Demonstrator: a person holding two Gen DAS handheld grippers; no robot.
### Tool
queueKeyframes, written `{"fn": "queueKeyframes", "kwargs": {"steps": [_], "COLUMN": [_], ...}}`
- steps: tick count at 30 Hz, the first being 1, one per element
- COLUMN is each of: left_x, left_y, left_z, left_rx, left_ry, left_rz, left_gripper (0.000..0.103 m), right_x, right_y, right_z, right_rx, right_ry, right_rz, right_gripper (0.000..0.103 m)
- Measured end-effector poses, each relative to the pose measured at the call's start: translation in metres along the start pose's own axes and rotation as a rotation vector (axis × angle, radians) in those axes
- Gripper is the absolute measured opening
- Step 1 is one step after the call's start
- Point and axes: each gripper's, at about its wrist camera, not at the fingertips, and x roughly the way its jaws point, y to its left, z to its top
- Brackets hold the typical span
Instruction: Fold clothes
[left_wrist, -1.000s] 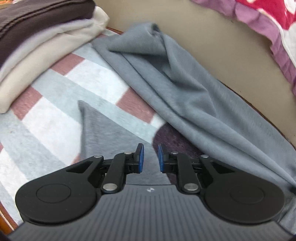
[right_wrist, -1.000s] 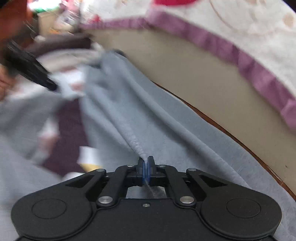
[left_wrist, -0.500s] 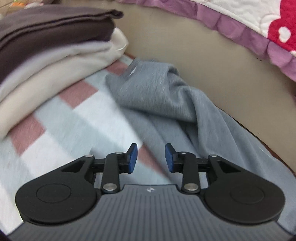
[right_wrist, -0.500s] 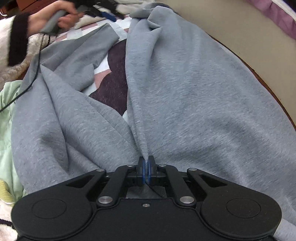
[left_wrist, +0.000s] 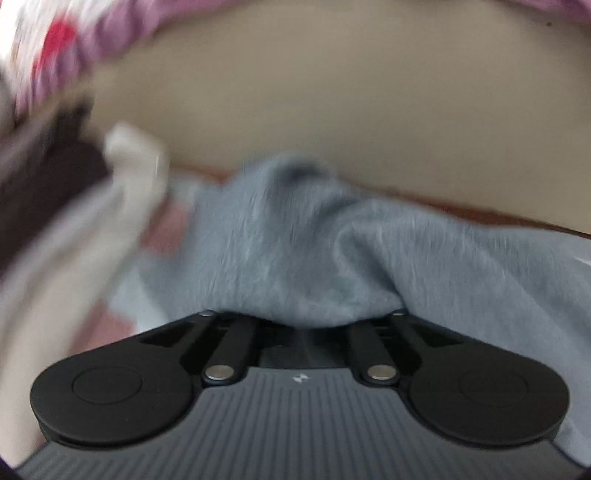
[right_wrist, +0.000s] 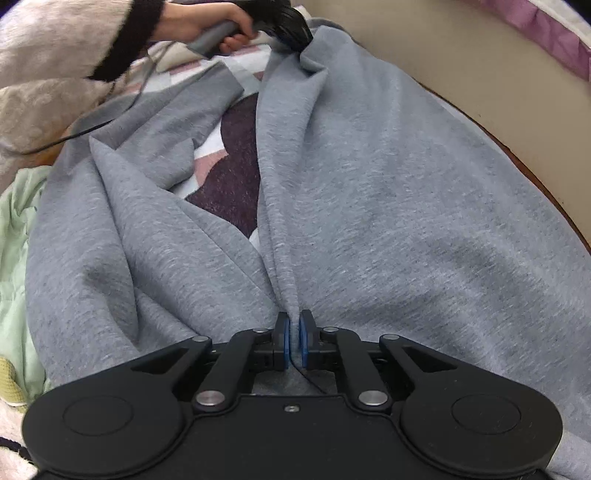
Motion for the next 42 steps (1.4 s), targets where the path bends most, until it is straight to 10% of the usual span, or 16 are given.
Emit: {"fn": "queueKeyframes", "kwargs": {"steps": [5, 10, 16, 24, 26, 29, 33, 39, 42], "left_x": [-0.017, -0.003, 0.013, 0.021, 0.021, 0.01, -0.018, -0.113, -0.141], "left_y": [0.007, 0.034, 0.059, 0.055, 0.057, 0.045, 0.037, 0.105, 0.133], "left_z": [0.041, 0.04, 0.002, -0.009, -0.014, -0.014, -0.006, -0.004, -0.036], "left_rx": [-0.029, -0.129, -0.146, -0.13, -0.175, -0.111, -0.041, -0.268, -0.286], "left_ry": [-0.194, -0.05, 0.125, 0.157, 0.145, 0.122, 0.034, -0.144, -0.173], "left_rz": [-0.015, -0.13, -0.106, -0.028, -0.032, -0.041, -0.008, -0.066, 0.041], "left_gripper": [0.008, 0.052, 0.053, 0.068, 0.063, 0.002, 0.002, 0.001, 0.001], "right_x": [-0.008, -0.001, 0.005, 0.004, 0.004, 0.005, 0.003, -0.032, -0.035], "right_y": [-0.022, -0.031, -0.028, -0.027, -0.027, -0.028, -0.028, -0.048, -0.039], "right_z": [-0.01, -0.009, -0.004, -0.003, -0.003, -0.003, -0.004, -0.001, 0.003], "right_rx": [0.11, 0.15, 0.13, 0.125, 0.123, 0.127, 0.13, 0.342, 0.3], "right_ry": [-0.051, -0.059, -0.049, -0.046, -0.049, -0.057, -0.084, -0.24, -0.207], "right_rz": [0.096, 0.139, 0.129, 0.124, 0.123, 0.121, 0.112, 0.19, 0.165], "right_gripper": [0.007, 0.007, 0.007, 0.007, 0.006, 0.005, 0.005, 0.004, 0.005]}}
